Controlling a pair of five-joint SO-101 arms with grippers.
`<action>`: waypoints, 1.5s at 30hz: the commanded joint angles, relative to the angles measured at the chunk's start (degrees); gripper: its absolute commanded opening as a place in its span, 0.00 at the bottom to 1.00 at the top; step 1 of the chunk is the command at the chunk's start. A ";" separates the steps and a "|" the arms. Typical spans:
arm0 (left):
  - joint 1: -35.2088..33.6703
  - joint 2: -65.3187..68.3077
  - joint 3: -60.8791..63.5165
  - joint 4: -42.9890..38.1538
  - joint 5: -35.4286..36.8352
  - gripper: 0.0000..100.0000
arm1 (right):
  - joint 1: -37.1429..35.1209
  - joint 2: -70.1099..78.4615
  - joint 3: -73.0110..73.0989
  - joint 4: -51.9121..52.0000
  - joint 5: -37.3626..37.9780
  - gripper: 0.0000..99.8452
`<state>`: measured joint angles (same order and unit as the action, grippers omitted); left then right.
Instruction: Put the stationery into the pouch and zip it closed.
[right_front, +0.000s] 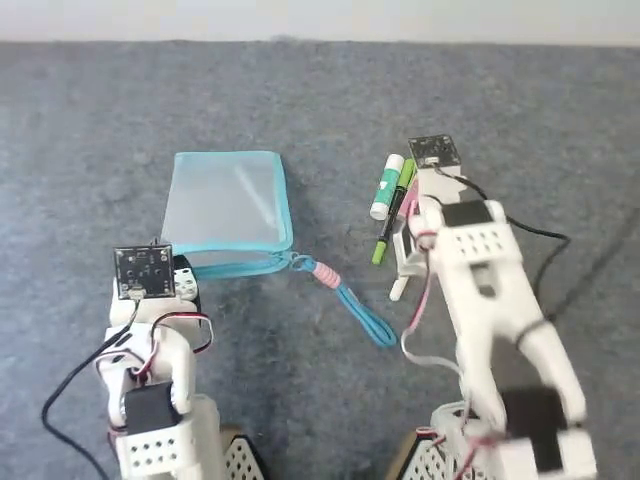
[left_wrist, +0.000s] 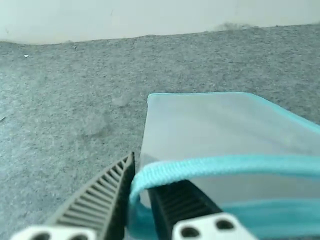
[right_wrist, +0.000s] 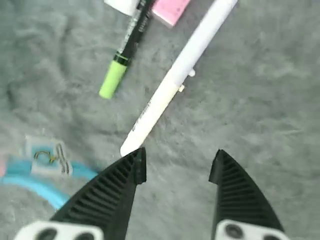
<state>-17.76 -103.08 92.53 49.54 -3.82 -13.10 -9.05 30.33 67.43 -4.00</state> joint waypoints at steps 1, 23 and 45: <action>-0.09 -0.09 -0.84 -0.26 0.97 0.01 | -2.68 5.41 -6.59 -1.10 -1.93 0.21; -0.09 -0.09 -0.66 -0.35 0.97 0.01 | -3.74 22.02 -11.34 -4.70 -6.86 0.01; 0.00 -0.09 2.24 -4.13 0.88 0.01 | -16.22 -30.81 -11.25 28.88 25.67 0.01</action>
<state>-17.76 -103.08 95.25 47.34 -3.82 -19.96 -30.24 21.19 90.99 18.77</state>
